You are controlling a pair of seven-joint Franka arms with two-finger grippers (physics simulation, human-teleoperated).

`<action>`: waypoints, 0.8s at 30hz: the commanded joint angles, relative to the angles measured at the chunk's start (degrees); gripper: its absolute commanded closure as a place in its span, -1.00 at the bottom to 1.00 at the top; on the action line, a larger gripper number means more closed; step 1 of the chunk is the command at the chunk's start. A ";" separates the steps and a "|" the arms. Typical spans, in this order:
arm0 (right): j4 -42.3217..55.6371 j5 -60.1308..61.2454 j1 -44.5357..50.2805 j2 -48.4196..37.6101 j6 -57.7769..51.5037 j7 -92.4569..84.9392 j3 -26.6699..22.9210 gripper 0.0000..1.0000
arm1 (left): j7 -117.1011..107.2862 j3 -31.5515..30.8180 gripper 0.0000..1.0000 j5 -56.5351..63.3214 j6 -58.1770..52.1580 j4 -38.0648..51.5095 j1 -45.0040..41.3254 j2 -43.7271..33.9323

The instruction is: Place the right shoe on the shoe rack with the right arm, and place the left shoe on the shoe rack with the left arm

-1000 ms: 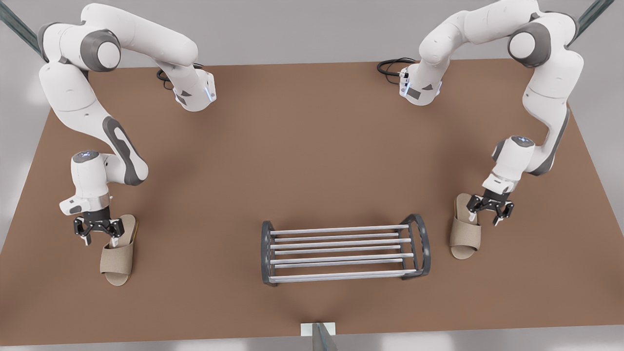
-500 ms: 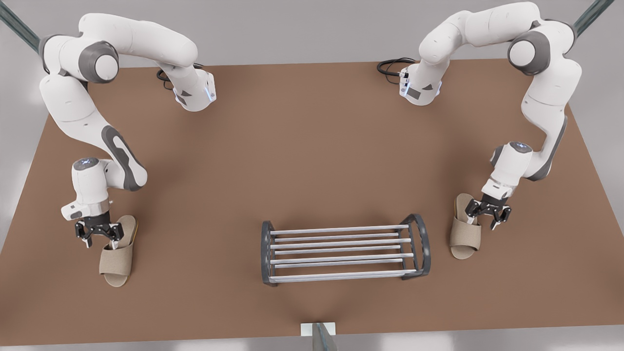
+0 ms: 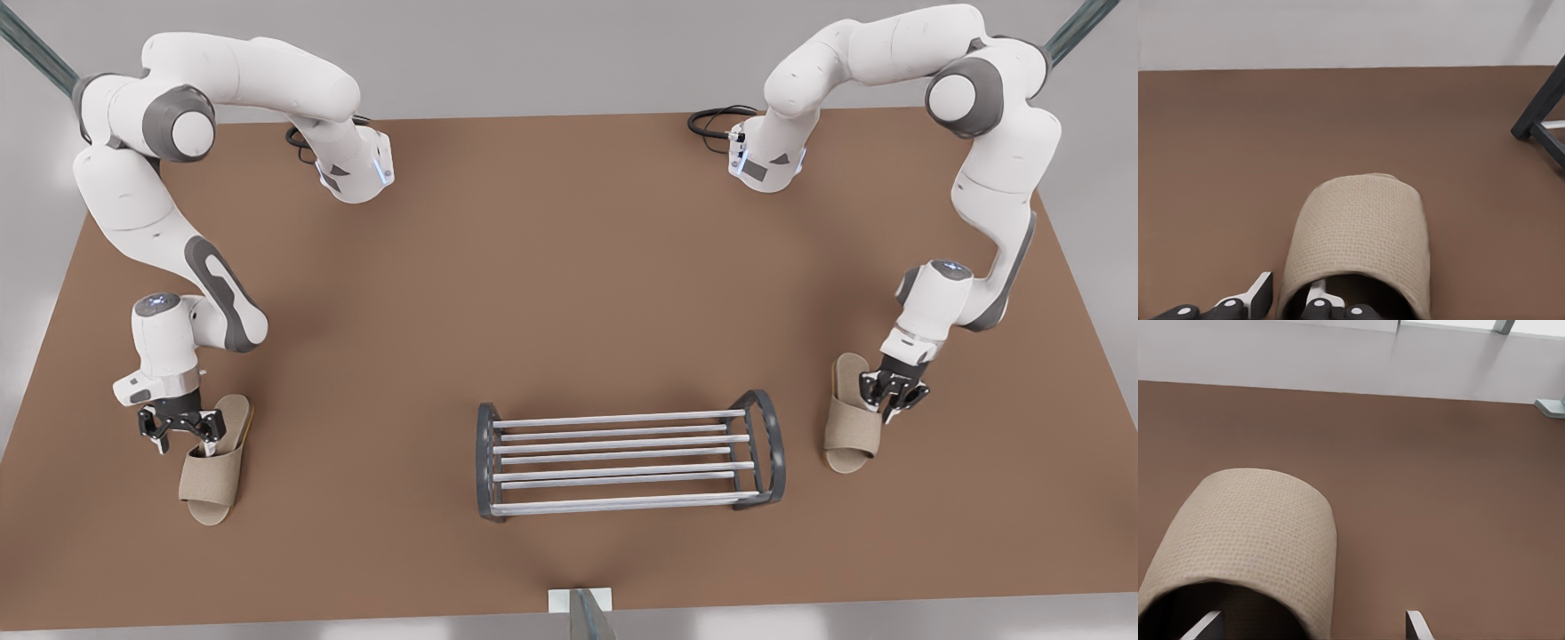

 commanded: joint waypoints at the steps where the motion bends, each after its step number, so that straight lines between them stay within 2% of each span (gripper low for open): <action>1: 0.22 -0.21 0.04 0.04 -0.04 -0.22 0.00 -1.00 | -0.48 -0.03 0.25 -0.10 -0.03 -0.02 0.07 -0.10; 8: 1.80 -0.30 0.04 1.19 -0.04 -0.22 -0.09 -1.00 | -0.48 -0.03 0.54 -2.39 -0.03 0.24 0.16 -0.54; 15: 1.80 0.05 0.65 1.80 -0.04 -0.13 0.00 -1.00 | -2.94 -1.17 0.56 -3.26 -1.88 0.77 -0.10 -3.27; 23: 1.80 0.40 1.09 2.15 -0.04 -0.05 0.18 -1.00 | -16.30 -13.83 0.55 -3.71 -18.57 4.64 1.13 -8.72; 24: 1.80 0.40 1.09 2.15 -0.04 -0.05 0.18 -1.00 | -17.44 -16.99 0.55 -3.71 -21.82 5.78 1.83 -8.89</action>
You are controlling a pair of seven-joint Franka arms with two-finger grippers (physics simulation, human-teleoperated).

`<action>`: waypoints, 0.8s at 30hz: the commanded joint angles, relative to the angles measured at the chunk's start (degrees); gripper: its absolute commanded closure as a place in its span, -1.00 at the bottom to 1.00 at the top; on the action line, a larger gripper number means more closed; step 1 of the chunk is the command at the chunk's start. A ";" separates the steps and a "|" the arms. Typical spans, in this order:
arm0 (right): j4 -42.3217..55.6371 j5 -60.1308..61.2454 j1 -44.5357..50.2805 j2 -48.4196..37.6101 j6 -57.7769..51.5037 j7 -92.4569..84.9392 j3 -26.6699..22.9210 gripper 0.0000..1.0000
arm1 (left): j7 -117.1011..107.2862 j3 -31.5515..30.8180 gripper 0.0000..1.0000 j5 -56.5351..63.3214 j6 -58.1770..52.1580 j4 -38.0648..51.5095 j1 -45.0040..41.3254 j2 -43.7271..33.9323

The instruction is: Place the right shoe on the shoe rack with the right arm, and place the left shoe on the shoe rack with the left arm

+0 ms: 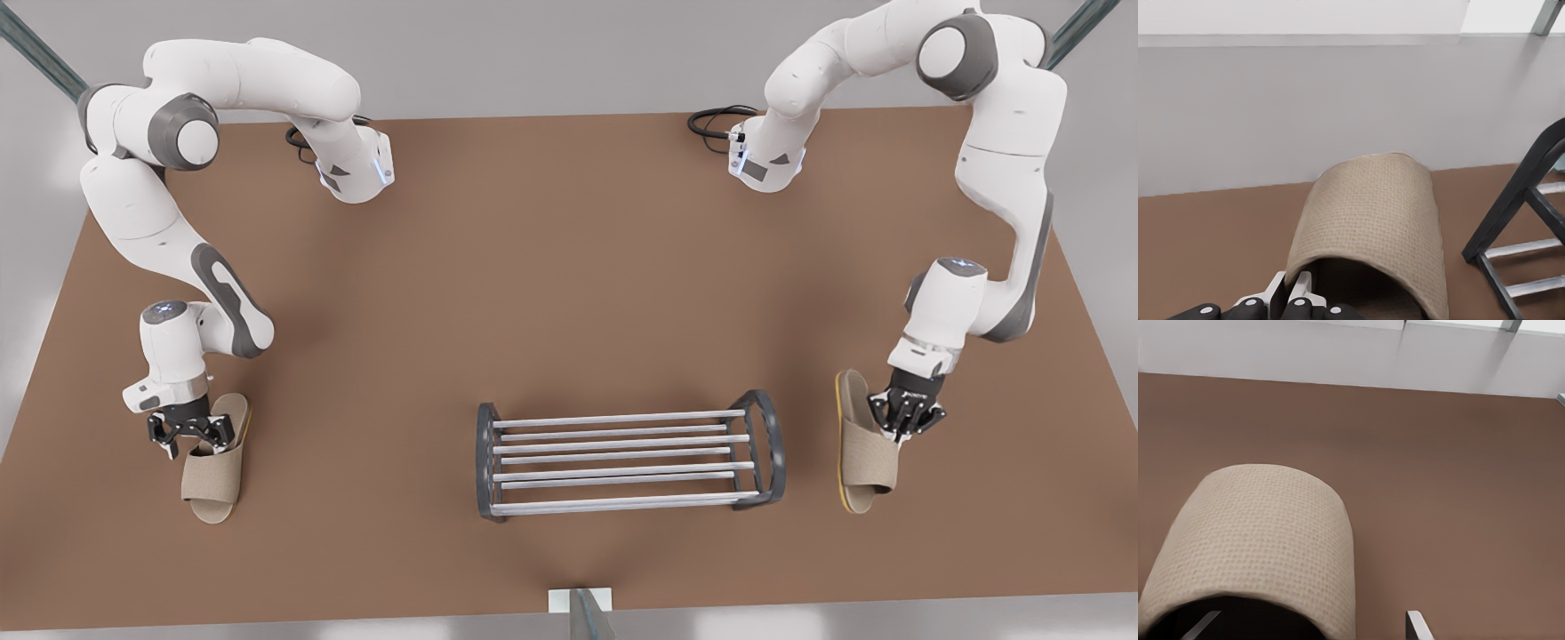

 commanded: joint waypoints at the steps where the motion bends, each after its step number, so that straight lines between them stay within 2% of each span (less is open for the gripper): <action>1: -0.06 0.15 0.01 -0.05 -0.04 0.11 0.10 -1.00 | -13.10 -4.86 0.55 -0.09 -13.83 1.97 1.37 -0.42; 3: -0.06 0.15 0.09 -0.05 -0.04 0.11 0.10 -1.00 | -13.19 -13.12 0.55 -0.18 -22.62 4.87 4.54 -0.33; 8: -0.14 0.59 0.71 0.04 -0.04 0.38 0.28 -1.00 | -13.46 -25.17 0.53 -0.53 -35.01 9.44 8.76 -0.42; 13: -0.06 2.26 1.76 0.65 -0.04 0.38 0.28 -1.00 | -15.92 -32.37 0.53 -0.18 -45.03 12.69 7.44 -1.56; 15: -0.06 2.26 1.76 0.74 -0.04 0.46 0.28 -1.00 | -17.14 -32.99 0.53 0.08 -45.91 13.31 6.03 -2.52; 16: -0.06 2.26 1.68 0.74 -0.04 0.47 0.28 -0.91 | -18.73 -32.99 0.53 0.34 -47.84 14.09 3.93 -3.06; 18: -0.06 2.26 1.68 0.65 -0.04 0.47 0.28 -0.41 | -20.93 -32.99 0.53 0.52 -50.57 16.12 -0.56 -3.23; 22: -0.06 2.44 1.24 0.39 -0.04 0.64 0.28 -0.13 | -28.13 -32.03 0.53 4.91 -58.39 20.43 -11.54 -3.06; 24: -0.06 2.44 0.80 0.39 -0.04 0.99 0.80 -0.04 | -30.07 -32.02 0.53 7.02 -60.33 20.69 -13.65 -2.97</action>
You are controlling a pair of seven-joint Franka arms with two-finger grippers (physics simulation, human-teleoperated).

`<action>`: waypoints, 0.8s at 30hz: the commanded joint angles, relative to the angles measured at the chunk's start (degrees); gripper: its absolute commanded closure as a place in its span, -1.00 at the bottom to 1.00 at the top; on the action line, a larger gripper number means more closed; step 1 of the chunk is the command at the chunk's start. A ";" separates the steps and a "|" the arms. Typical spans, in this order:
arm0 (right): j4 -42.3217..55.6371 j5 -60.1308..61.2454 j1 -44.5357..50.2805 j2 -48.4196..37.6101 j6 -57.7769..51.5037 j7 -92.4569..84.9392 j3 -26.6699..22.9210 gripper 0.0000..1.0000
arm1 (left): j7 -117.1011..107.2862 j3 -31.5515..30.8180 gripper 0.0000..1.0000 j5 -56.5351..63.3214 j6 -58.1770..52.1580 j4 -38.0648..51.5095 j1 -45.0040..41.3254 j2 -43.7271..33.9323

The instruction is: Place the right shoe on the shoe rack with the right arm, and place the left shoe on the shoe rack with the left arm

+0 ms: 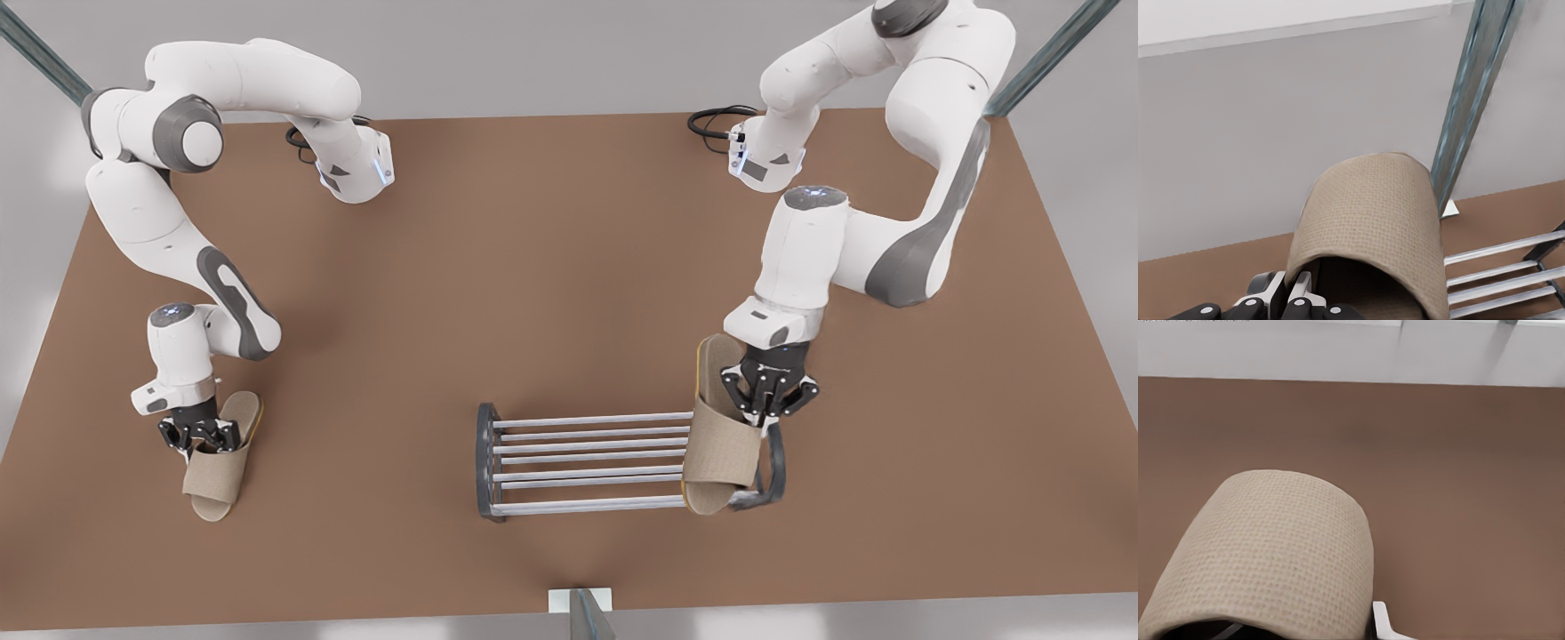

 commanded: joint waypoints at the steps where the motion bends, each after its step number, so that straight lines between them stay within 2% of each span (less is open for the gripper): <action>1: 0.02 0.11 -0.22 -0.04 -0.11 0.44 0.42 0.00 | -14.85 0.03 0.53 2.51 -8.39 0.86 -1.56 0.01; 6: 0.02 0.29 -2.77 -0.22 -0.11 0.62 2.97 0.10 | -16.42 0.64 0.53 3.48 -9.27 2.01 -4.63 0.54; 8: 0.02 0.29 -2.77 -0.48 -0.11 0.62 2.97 0.12 | -20.47 5.21 0.53 5.68 -10.50 3.50 -10.87 0.54; 12: 0.02 0.29 -2.86 -0.83 -0.11 2.02 3.41 0.17 | -20.47 5.30 0.53 5.77 -10.68 4.03 -11.31 0.63; 14: -0.07 0.38 -3.03 -1.01 -0.11 2.55 3.67 0.24 | -22.05 9.60 0.53 5.68 -12.35 6.67 -17.28 0.54; 16: -0.16 0.29 -3.30 -1.36 -0.11 3.60 3.85 0.32 | -23.72 11.10 0.53 5.77 -12.61 6.93 -19.66 0.63; 17: -0.34 0.29 -3.38 -1.80 -0.11 5.62 4.20 0.36 | -25.48 14.70 0.53 5.68 -14.45 8.69 -24.75 0.45; 19: -0.34 0.29 -3.38 -1.98 -0.11 6.85 4.29 0.43 | -26.62 18.40 0.53 8.92 -14.90 9.39 -28.36 0.72; 21: -0.34 0.29 -3.38 -2.68 -0.20 9.05 4.90 0.57 | -26.36 18.57 0.53 17.45 -13.84 8.78 -27.13 1.25; 24: -0.16 0.29 -3.30 -3.91 -0.28 12.22 5.43 0.57 | -23.90 18.57 0.53 19.92 -13.23 7.72 -25.02 0.81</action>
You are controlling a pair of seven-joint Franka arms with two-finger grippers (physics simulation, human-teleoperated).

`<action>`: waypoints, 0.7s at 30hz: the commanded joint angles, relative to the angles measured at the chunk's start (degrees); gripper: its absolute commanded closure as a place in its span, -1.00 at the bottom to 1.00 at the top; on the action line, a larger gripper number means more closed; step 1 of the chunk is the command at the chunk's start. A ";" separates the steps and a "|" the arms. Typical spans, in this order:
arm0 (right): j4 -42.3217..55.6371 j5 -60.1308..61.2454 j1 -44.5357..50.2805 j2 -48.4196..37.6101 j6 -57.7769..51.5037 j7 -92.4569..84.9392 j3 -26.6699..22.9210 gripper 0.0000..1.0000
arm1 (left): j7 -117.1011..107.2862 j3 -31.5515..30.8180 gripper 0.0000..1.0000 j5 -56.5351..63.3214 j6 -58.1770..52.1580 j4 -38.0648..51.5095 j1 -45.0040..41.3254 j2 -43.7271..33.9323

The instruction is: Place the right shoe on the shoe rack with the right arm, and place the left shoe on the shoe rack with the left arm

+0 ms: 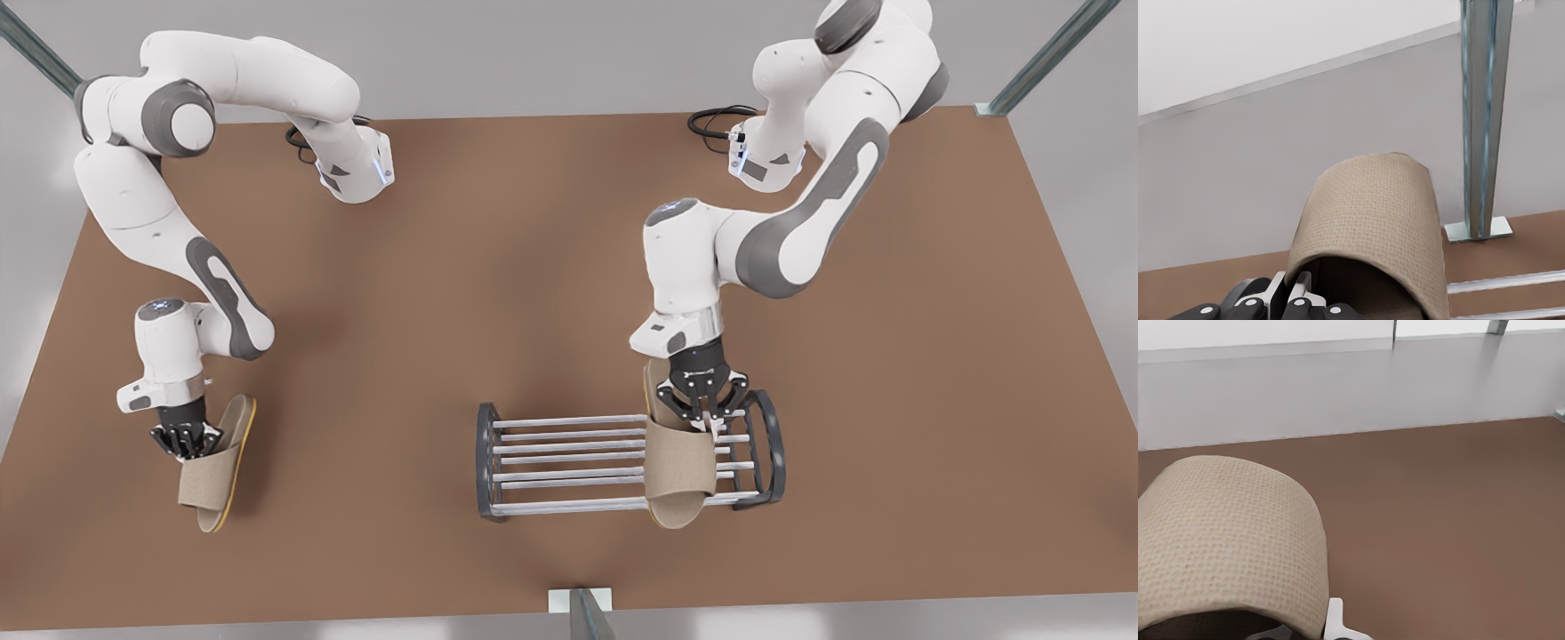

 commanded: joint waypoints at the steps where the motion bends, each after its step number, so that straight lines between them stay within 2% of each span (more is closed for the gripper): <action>1: 0.15 0.15 -0.03 -0.54 -0.43 8.22 0.57 0.57 | -6.99 0.02 0.53 4.18 0.40 -1.21 0.79 -0.34; 3: 0.06 0.24 -0.03 -3.43 -3.67 10.24 0.92 0.57 | -7.51 0.11 0.53 4.61 0.14 -1.30 -0.27 0.27; 6: 3.48 0.24 -0.12 -11.26 -22.29 12.88 2.94 0.57 | -7.69 0.11 0.53 9.10 -0.57 -3.85 -0.80 0.27; 8: 9.29 0.50 -0.21 -14.16 -34.26 14.90 5.23 0.57 | -7.78 0.11 0.53 13.22 -3.38 -5.34 -2.20 0.45; 10: 17.81 0.67 -3.72 -14.78 -45.59 15.26 10.58 0.57 | -7.69 0.90 0.53 15.87 -3.47 -5.87 -2.20 0.54; 12: 25.38 0.67 -5.13 -14.69 -56.15 14.99 11.73 0.57 | -7.78 0.90 0.53 15.87 -4.52 -6.31 -2.38 0.54; 15: 25.46 0.67 -14.44 -16.71 -60.72 14.73 18.67 0.57 | -7.96 0.90 0.53 16.92 -6.28 -6.31 -3.08 1.59; 16: 25.64 0.50 -15.76 -17.15 -61.07 14.73 18.59 0.57 | -7.96 0.99 0.53 18.24 -7.07 -6.31 -2.99 1.68; 19: 26.26 0.50 -15.94 -20.84 -67.74 14.99 19.90 0.57 | -9.01 0.99 0.53 21.93 -8.30 -8.42 -2.11 2.38; 21: 26.26 0.41 -15.59 -21.63 -70.30 16.66 23.51 0.57 | -10.24 1.08 0.53 22.37 -8.48 -10.35 -1.76 2.12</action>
